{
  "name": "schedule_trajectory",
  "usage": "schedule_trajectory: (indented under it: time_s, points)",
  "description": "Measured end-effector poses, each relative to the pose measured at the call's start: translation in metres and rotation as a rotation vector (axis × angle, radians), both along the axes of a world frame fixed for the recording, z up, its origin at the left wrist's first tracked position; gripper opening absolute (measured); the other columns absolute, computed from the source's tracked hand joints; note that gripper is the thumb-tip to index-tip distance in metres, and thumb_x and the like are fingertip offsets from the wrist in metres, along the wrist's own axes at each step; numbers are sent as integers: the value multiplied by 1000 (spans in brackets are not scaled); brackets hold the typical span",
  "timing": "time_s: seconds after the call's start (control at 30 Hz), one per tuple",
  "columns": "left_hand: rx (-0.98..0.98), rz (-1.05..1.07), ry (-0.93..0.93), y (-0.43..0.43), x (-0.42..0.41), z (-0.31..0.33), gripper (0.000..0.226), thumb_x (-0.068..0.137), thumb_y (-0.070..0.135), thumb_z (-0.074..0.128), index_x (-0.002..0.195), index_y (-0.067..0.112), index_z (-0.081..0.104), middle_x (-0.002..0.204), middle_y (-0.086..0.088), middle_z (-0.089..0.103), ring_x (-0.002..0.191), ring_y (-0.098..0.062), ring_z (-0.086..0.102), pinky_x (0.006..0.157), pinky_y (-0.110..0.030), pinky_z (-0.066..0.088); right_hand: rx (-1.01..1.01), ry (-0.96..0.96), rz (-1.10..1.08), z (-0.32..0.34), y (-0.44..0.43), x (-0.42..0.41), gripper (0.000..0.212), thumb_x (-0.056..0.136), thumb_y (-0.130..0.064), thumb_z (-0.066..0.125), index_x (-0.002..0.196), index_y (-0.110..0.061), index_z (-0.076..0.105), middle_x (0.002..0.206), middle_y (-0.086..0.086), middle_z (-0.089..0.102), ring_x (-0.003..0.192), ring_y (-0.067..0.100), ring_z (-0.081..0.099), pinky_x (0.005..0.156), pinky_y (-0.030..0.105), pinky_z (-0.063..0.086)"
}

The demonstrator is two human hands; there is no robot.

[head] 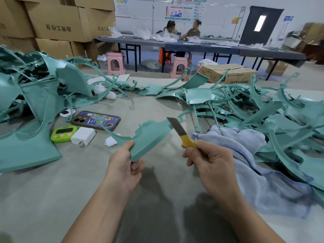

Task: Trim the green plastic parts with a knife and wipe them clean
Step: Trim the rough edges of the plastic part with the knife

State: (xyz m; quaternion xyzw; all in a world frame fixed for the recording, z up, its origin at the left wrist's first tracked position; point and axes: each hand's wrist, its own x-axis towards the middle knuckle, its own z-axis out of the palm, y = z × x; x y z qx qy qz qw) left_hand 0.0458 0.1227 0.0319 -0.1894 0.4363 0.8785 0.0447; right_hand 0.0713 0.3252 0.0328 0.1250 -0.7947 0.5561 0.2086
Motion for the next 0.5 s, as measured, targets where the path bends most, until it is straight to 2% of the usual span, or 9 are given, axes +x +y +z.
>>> schedule_trajectory:
  time_s: [0.07, 0.13, 0.2, 0.3, 0.37, 0.43, 0.5]
  points:
    - [-20, 22, 29, 3, -1, 0, 31, 103, 18, 43, 72, 18, 41, 37, 4, 24, 26, -7, 17, 28, -16, 12, 72, -33, 73, 0, 1, 4, 17, 91, -13, 72, 78, -23, 74, 62, 1, 65, 52, 3, 53, 53, 14, 38]
    - [-20, 36, 45, 9, -1, 0, 30, 104, 16, 43, 74, 15, 43, 38, 3, 28, 25, -7, 18, 29, -16, 12, 246, -50, 151, -2, -5, 9, 11, 90, -23, 70, 81, -29, 72, 63, -3, 64, 55, 8, 55, 54, 19, 43]
    - [-9, 31, 44, 12, -1, 0, 31, 104, 16, 42, 74, 14, 42, 38, 3, 28, 25, -7, 18, 29, -15, 12, 314, -67, 70, -5, -9, 8, 7, 89, -30, 67, 82, -31, 70, 63, -2, 63, 53, 8, 54, 53, 22, 44]
    - [-39, 18, 13, 7, -1, 0, 28, 104, 18, 42, 76, 17, 42, 37, 4, 27, 26, -7, 17, 29, -17, 12, 112, -125, -242, -4, 0, -3, 20, 93, -24, 68, 74, -24, 69, 58, 1, 64, 48, 14, 54, 52, 32, 47]
    - [-55, 42, 2, 4, -2, -1, 29, 103, 18, 44, 75, 18, 43, 38, 5, 31, 26, -7, 18, 30, -17, 13, 88, -112, -407, -1, 11, -8, 30, 97, -21, 64, 67, -19, 66, 56, -3, 64, 51, 15, 57, 57, 36, 48]
    - [-101, 75, 6, 4, -4, 0, 27, 102, 17, 49, 75, 16, 50, 42, 4, 44, 27, -8, 26, 31, -15, 16, -6, -125, -394, 1, 15, -10, 33, 99, -13, 61, 66, -14, 66, 56, -2, 64, 50, 10, 55, 56, 27, 48]
    - [-148, 57, 21, 6, -4, 2, 19, 99, 17, 56, 84, 12, 64, 61, 1, 69, 38, -12, 55, 36, -17, 36, -365, -255, -227, 4, 9, -11, 35, 100, -4, 57, 68, -8, 70, 62, 4, 65, 55, 11, 56, 54, 19, 49]
